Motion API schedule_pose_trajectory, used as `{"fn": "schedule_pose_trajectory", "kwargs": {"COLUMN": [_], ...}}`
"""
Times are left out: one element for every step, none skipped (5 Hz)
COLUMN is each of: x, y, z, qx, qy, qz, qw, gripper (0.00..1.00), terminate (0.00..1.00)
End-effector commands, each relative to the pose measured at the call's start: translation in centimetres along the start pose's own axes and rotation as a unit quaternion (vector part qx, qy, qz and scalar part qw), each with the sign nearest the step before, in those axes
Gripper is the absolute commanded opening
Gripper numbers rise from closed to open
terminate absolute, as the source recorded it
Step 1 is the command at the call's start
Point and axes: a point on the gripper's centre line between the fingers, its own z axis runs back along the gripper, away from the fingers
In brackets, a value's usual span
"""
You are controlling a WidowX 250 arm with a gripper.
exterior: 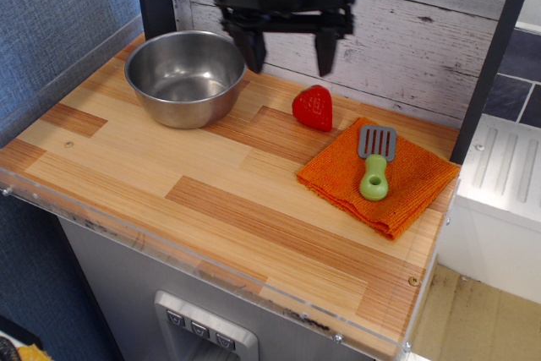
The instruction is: PICK OF THE FORK AND PUT NEAR THE ORANGE TOWEL
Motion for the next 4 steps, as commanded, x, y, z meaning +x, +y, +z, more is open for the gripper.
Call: {"fn": "schedule_pose_trajectory", "kwargs": {"x": [-1.8, -3.1, -4.6, -5.3], "y": [-3.5, -5.2, -6.6, -7.2], "z": [-0.8, -2.1, -3.5, -5.2], "qx": [-0.018, -0.025, -0.025, -0.021], "qy": [-0.004, 0.011, 0.023, 0.035], "qz": [-0.012, -0.028, -0.043, -0.054], "qw": [0.9998, 0.9992, 0.9985, 0.9977], "gripper": [1.00, 1.00, 1.00, 1.00], "terminate": [0.00, 0.00, 0.00, 0.00]}}
